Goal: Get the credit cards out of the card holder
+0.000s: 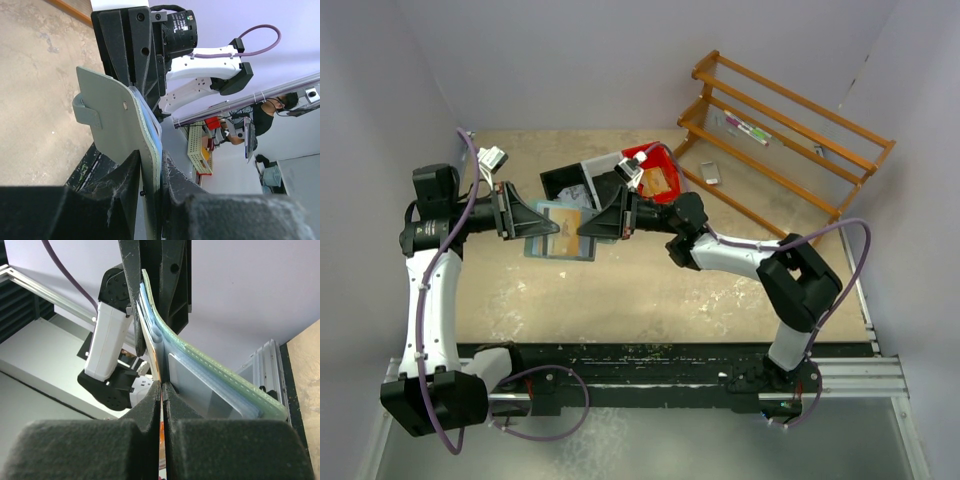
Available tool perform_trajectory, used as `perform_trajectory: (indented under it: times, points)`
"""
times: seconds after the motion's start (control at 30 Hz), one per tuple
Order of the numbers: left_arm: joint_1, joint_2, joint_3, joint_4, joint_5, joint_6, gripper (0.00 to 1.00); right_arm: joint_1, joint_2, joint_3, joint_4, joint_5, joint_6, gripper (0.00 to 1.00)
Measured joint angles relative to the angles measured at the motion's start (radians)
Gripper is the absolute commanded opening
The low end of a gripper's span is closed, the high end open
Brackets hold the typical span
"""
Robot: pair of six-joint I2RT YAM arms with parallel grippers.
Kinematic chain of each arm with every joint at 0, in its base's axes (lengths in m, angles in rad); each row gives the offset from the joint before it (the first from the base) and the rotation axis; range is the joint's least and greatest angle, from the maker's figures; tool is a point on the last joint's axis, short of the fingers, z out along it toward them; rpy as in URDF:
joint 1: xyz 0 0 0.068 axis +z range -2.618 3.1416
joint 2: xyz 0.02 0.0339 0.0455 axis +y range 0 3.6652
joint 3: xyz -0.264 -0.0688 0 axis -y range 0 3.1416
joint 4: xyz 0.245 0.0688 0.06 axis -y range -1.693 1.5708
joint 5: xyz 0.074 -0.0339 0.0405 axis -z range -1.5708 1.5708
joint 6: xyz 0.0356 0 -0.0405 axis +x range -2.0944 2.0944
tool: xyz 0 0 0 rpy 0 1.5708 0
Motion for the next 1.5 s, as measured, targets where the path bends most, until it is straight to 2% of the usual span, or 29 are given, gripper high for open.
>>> perform_trajectory:
  times: [0.3,0.37,0.43,0.5,0.63,0.77,0.9,0.97,1.03,1.27,1.5]
  points:
    - [0.000,0.005,0.000,-0.013,0.000,0.008,0.18,-0.019,-0.031,-0.045,0.021,0.001,0.005,0.00]
    - [0.000,0.005,0.000,-0.013,0.001,0.008,0.14,-0.019,-0.033,-0.045,0.021,0.001,0.004,0.00]
    - [0.000,0.005,0.000,-0.013,0.000,0.008,0.05,-0.019,-0.033,-0.045,0.021,0.002,0.005,0.09]
    - [0.000,0.006,0.000,-0.013,-0.002,0.009,0.00,-0.019,-0.034,-0.045,0.021,0.004,0.004,0.24]
    - [0.000,0.008,0.000,-0.013,-0.005,0.009,0.00,-0.017,-0.033,-0.043,0.017,0.015,0.005,0.29]
    - [0.000,0.008,0.000,-0.013,-0.019,0.008,0.00,-0.013,-0.033,-0.037,0.017,0.020,0.006,0.26]
    - [0.000,0.008,0.000,-0.014,-0.037,0.009,0.00,-0.011,-0.025,-0.027,0.018,0.020,0.011,0.13]
    - [0.000,0.008,0.000,-0.016,-0.046,0.009,0.00,-0.011,-0.017,-0.019,0.018,0.019,0.013,0.09]
    - [0.000,0.008,0.000,-0.018,-0.054,0.009,0.00,-0.011,-0.007,-0.009,0.019,0.017,0.018,0.01]
    - [0.000,0.015,0.024,-0.036,-0.069,0.018,0.00,-0.048,0.014,-0.027,0.103,-0.023,0.074,0.00]
    - [0.000,0.027,0.054,-0.062,-0.083,0.054,0.00,-0.224,-0.065,-0.161,0.072,-0.088,0.068,0.00]
